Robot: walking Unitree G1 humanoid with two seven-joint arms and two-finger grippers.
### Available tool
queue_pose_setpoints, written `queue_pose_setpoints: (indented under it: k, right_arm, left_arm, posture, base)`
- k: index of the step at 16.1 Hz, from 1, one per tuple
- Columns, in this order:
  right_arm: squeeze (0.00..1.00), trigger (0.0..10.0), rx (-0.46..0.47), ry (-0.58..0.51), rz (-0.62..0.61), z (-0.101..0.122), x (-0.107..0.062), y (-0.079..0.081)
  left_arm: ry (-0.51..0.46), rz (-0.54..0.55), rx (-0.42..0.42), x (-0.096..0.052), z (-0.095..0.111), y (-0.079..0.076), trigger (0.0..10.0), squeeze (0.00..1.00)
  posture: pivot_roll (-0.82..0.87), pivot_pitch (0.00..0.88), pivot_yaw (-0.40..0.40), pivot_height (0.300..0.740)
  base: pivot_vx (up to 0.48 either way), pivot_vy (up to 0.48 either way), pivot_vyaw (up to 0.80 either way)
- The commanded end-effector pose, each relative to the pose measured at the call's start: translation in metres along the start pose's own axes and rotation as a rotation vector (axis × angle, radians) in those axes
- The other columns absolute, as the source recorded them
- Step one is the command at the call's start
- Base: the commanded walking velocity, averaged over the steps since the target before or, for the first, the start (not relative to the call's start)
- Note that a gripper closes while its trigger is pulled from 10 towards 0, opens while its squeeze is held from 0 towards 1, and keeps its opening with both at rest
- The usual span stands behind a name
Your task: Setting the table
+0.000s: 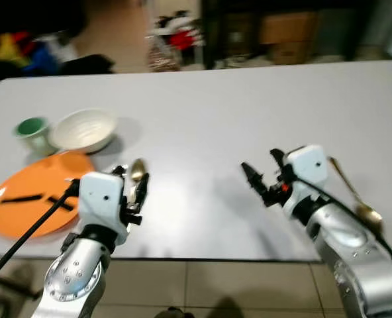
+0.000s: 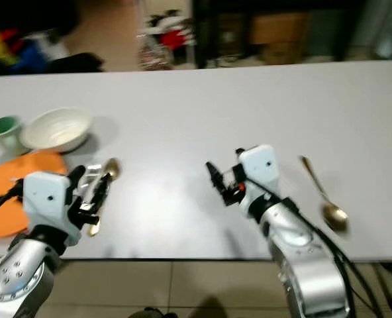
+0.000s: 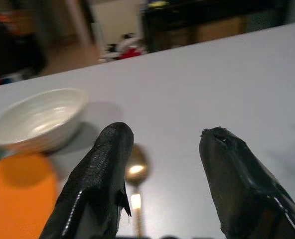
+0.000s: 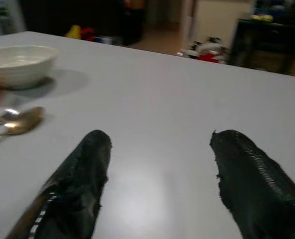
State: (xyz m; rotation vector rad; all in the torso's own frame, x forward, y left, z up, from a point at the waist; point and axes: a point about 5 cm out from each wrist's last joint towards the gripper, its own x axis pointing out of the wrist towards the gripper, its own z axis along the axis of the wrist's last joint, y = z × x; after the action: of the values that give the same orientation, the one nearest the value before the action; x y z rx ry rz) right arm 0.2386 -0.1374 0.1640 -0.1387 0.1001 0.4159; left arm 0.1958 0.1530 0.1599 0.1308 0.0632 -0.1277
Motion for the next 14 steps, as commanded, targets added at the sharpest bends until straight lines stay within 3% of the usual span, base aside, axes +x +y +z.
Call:
queue_pose_setpoints:
  k: [1,5,8,14]
  right_arm:
    - [1.00,10.0,0.006,-0.065,-0.011,0.004,-0.002,0.001]
    - [1.00,10.0,-0.004,-0.074,-0.008,-0.002,0.001,-0.001]
    - [1.00,10.0,0.087,-0.078,0.027,-0.008,0.000,0.002]
    - [1.00,10.0,0.120,-0.079,0.113,-0.019,-0.005,0.012]
  left_arm:
    - [-0.014,0.077,0.032,-0.005,0.001,0.007,10.0,0.00]
    - [-0.012,0.119,0.051,-0.014,0.001,0.008,10.0,0.00]
    - [-0.018,0.120,0.057,-0.015,0.001,0.006,10.0,0.00]
    - [-0.029,0.129,0.058,-0.018,0.002,0.006,10.0,0.00]
  posture:
    - [-0.08,0.000,0.100,0.740]
    - [-0.05,0.000,0.075,0.740]
    - [-0.04,0.000,0.064,0.740]
    - [-0.03,0.000,0.054,0.740]
  base:
    - [0.000,0.000,0.80]
    - [0.000,0.000,0.80]
    - [0.000,0.000,0.80]
    - [0.000,0.000,0.80]
